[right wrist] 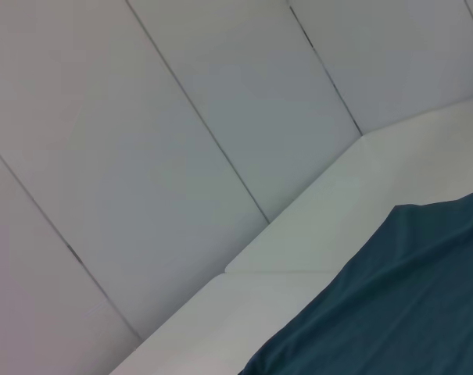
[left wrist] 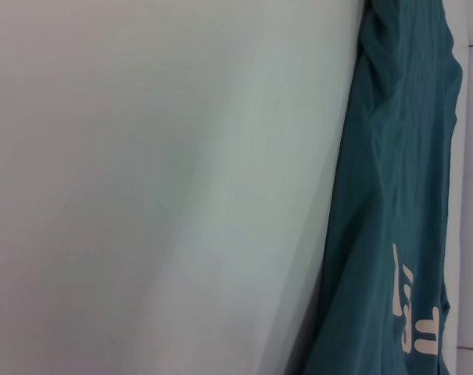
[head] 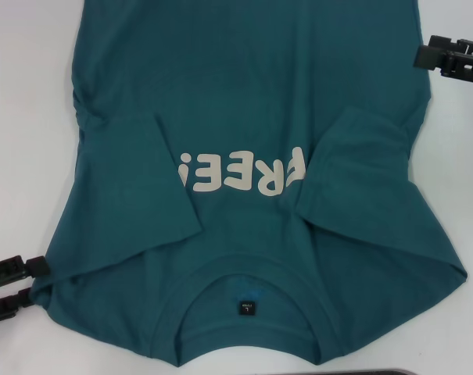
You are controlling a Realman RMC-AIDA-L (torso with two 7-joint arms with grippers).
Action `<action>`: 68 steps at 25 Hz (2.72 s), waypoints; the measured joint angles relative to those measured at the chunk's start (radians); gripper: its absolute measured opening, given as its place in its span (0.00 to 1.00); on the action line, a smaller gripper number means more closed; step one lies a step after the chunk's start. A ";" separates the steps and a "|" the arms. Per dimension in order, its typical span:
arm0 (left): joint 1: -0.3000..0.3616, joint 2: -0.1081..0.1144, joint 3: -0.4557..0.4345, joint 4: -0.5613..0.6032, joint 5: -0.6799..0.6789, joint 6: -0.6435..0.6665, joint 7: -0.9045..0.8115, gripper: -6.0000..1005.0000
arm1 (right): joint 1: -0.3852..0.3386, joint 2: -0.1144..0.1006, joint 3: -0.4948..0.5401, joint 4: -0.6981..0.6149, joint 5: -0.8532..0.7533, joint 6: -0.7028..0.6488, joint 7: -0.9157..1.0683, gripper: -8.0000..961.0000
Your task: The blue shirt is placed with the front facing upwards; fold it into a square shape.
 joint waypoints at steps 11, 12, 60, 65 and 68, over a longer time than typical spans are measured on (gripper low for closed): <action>-0.001 0.010 -0.011 -0.012 -0.004 -0.001 0.002 0.75 | 0.002 0.001 0.003 0.000 0.004 0.001 0.000 0.89; 0.000 0.010 -0.011 -0.010 -0.002 -0.001 0.002 0.75 | 0.003 0.001 0.003 0.000 0.005 0.001 0.000 0.89; -0.055 -0.023 0.008 -0.062 0.030 0.101 0.053 0.03 | 0.005 -0.086 -0.029 -0.106 -0.224 -0.042 0.323 0.89; -0.063 -0.014 0.002 -0.065 0.026 0.098 0.054 0.03 | 0.014 -0.161 -0.056 -0.147 -0.321 -0.190 0.445 0.89; -0.068 -0.013 0.002 -0.065 0.025 0.091 0.058 0.03 | 0.024 -0.171 -0.062 -0.172 -0.439 -0.230 0.463 0.89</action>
